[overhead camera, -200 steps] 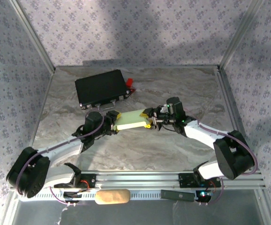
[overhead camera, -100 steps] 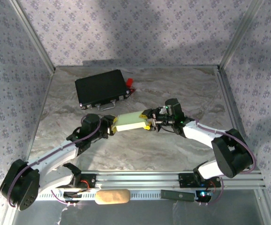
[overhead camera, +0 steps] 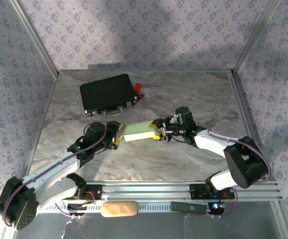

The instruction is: Fold the paper box

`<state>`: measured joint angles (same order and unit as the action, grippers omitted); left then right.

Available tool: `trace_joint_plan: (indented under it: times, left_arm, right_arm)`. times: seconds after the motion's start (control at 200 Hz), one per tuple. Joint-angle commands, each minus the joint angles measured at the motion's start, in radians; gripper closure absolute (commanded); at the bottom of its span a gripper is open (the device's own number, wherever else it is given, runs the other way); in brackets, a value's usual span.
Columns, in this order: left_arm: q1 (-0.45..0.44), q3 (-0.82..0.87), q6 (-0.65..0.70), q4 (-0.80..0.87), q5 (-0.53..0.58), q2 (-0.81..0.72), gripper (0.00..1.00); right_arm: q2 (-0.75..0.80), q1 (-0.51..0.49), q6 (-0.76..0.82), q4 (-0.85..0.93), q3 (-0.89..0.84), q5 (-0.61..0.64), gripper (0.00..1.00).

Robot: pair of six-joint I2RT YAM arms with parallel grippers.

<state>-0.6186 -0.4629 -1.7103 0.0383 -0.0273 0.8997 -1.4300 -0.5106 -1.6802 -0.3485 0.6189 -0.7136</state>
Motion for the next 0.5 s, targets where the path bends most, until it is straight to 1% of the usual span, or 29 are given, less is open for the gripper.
trace_joint_plan:
  times: [0.0, 0.035, 0.085, 0.145, 0.195, 0.23, 0.265, 0.29, 0.35, 0.38, 0.445, 0.495]
  left_arm:
    - [-0.022, -0.198, 0.456, 0.302, 0.158, -0.114, 0.19]
    - [-0.035, -0.262, 0.614, 0.383, 0.18, -0.129, 0.19]
    - [-0.071, -0.319, 0.834, 0.429, 0.179, -0.136, 0.22]
    - [-0.099, -0.348, 1.028, 0.464, 0.135, -0.126, 0.28]
    - [-0.109, -0.365, 1.137, 0.492, 0.077, -0.106, 0.31]
    - [-0.125, -0.38, 1.187, 0.526, 0.071, -0.085, 0.32]
    - [-0.153, -0.403, 1.227, 0.563, 0.095, -0.059, 0.33]
    - [-0.18, -0.417, 1.252, 0.587, 0.121, -0.045, 0.33]
    - [-0.257, -0.442, 1.295, 0.633, 0.231, -0.006, 0.3]
    - [-0.294, -0.445, 1.31, 0.634, 0.261, 0.01, 0.28]
    - [-0.335, -0.435, 1.321, 0.618, 0.275, 0.036, 0.25]
    - [-0.342, -0.411, 1.312, 0.59, 0.266, 0.045, 0.23]
  right_arm:
    - [0.011, 0.017, -0.04, -0.015, -0.025, 0.005, 0.61]
    - [0.015, 0.025, -0.045, -0.013, -0.028, 0.0, 0.61]
    - [0.024, 0.037, -0.051, 0.003, -0.029, -0.006, 0.61]
    - [0.035, 0.055, -0.055, 0.056, -0.02, -0.03, 0.61]
    - [0.04, 0.067, -0.058, 0.101, -0.01, -0.052, 0.61]
    - [0.041, 0.074, -0.066, 0.127, -0.003, -0.071, 0.61]
    - [0.044, 0.076, -0.075, 0.137, -0.001, -0.085, 0.61]
    - [0.047, 0.077, -0.081, 0.14, -0.002, -0.089, 0.61]
    - [0.065, 0.078, -0.094, 0.149, -0.01, -0.091, 0.6]
    - [0.081, 0.081, -0.097, 0.159, -0.013, -0.086, 0.59]
    - [0.106, 0.092, -0.105, 0.177, -0.028, -0.077, 0.58]
    - [0.117, 0.106, -0.112, 0.174, -0.042, -0.082, 0.59]
